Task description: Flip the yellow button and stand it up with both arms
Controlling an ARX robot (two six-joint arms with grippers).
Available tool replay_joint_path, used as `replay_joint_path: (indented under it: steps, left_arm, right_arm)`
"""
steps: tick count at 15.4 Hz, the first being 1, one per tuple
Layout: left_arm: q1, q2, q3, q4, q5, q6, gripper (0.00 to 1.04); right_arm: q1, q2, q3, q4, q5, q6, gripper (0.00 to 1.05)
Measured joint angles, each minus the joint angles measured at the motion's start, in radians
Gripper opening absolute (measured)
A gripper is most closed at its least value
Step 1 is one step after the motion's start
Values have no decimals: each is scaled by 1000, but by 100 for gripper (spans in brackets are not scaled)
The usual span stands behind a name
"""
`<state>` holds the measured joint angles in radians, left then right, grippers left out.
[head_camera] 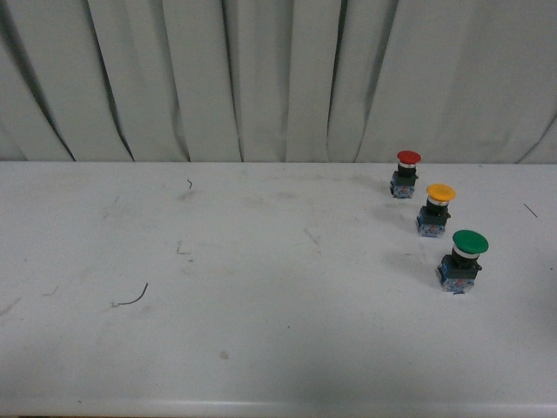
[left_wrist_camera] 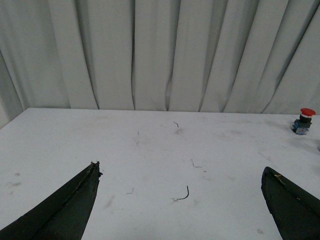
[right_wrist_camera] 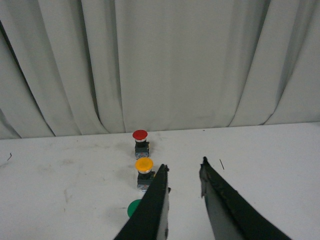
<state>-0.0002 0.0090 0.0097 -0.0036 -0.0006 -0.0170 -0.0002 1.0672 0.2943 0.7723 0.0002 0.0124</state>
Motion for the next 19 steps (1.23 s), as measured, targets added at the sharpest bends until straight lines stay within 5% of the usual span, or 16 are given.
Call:
replay_joint_path:
  steps: [2,19]
  left_arm:
    - [0,0,0,0,0,0,98]
    - [0,0,0,0,0,0,98]
  right_arm:
    - [0,-76,-73,-5,0,-10,1]
    - [0,-599,-283,-304,0,-10,2]
